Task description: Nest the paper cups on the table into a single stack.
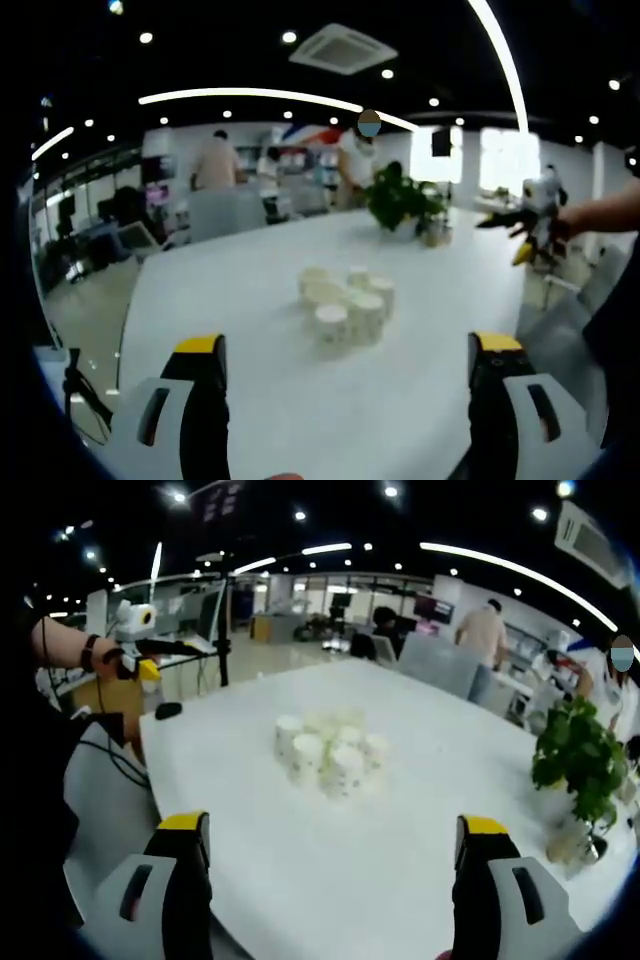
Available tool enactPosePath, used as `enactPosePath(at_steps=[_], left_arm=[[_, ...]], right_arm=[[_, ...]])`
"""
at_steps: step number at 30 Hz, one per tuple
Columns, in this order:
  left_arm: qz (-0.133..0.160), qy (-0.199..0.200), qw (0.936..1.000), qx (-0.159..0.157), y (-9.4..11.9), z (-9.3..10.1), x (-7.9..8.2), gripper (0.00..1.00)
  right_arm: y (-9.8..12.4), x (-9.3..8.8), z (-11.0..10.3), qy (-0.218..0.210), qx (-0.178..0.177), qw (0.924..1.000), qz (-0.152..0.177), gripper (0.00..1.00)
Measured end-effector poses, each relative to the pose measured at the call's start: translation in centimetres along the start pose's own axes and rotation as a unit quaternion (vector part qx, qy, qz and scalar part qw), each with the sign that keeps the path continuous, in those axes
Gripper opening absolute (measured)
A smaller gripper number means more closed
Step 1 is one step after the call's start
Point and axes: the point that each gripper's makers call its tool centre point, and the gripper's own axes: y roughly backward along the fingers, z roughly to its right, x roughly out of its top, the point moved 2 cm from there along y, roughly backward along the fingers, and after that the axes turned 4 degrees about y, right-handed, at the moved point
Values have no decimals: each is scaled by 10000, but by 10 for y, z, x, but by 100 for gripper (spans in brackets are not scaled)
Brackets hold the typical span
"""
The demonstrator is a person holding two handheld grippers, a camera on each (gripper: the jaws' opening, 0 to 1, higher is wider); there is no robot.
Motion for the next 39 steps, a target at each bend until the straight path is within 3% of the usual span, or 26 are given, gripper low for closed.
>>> enactPosePath(at_steps=[39], left_arm=[[-34, 29, 10000, -6, -4, 2, -2, 100]], right_arm=[[-5, -8, -12, 74, 161, 9997, -167, 100]])
